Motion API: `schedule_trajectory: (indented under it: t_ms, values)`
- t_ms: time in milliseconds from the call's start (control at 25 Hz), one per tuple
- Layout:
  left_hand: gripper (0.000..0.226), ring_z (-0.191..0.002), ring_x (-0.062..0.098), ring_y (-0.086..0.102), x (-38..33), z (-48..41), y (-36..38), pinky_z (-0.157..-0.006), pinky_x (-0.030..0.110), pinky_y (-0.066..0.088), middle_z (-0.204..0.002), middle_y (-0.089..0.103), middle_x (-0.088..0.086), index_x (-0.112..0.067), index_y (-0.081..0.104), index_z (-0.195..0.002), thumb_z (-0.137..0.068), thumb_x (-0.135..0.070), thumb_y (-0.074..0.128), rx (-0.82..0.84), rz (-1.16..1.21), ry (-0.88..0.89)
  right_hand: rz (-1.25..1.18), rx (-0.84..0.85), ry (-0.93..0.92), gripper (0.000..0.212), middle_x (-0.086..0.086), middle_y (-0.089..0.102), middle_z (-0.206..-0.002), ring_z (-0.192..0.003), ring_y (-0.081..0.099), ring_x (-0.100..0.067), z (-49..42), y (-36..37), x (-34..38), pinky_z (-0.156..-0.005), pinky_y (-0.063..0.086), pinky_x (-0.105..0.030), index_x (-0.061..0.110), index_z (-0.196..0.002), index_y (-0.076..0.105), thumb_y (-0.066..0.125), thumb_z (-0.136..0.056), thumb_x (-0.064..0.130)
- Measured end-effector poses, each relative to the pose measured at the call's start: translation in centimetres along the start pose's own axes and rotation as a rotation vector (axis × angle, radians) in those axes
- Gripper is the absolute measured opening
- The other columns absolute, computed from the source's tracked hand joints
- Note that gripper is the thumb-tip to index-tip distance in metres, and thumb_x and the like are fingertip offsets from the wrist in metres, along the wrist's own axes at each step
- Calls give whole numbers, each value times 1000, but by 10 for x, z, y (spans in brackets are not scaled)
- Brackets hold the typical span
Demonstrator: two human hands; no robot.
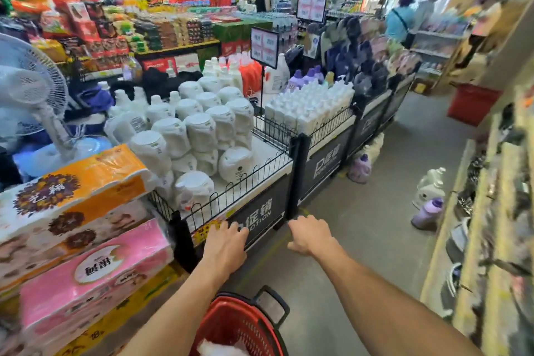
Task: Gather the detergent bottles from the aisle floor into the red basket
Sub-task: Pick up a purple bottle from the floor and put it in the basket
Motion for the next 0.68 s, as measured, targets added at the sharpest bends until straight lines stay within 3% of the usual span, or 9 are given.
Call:
schedule_trajectory:
  t_ms: [120, 400, 680]
  values:
    - [37, -121, 31, 53, -65, -70, -27, -99, 46, 40, -128, 58, 5, -23, 56, -129, -92, -27, 53, -21, -34, 64, -42, -21, 83, 48, -10, 57, -136, -129, 52, -34, -18, -9, -95, -101, 45, -48, 17, -133, 54, 61, -95, 45]
    - [35, -117, 32, 55, -207, -211, -80, -95, 44, 42, -125, 59, 6, -22, 55, -130, -99, -38, 48, -109, -95, 244, -95, -29, 318, 47, -10, 61, -134, -126, 56, -34, -32, -28, -309, -97, 48, -43, 17, -128, 53, 64, -91, 44]
    - [37, -120, 31, 53, -309, -328, -95, -94, 44, 41, -129, 57, 7, -21, 52, -133, -97, -28, 55, -64, -180, 426, -166, -28, 430, 45, -11, 61, -135, -124, 58, -34, -66, -42, -438, -94, 48, -41, 17, -127, 52, 61, -90, 41]
Point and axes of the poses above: each hand's wrist, its own z-axis away from the middle knuckle, its own y-axis out of the palm, x = y × z, the point moved 6 cm from there along -z, towards the middle knuckle
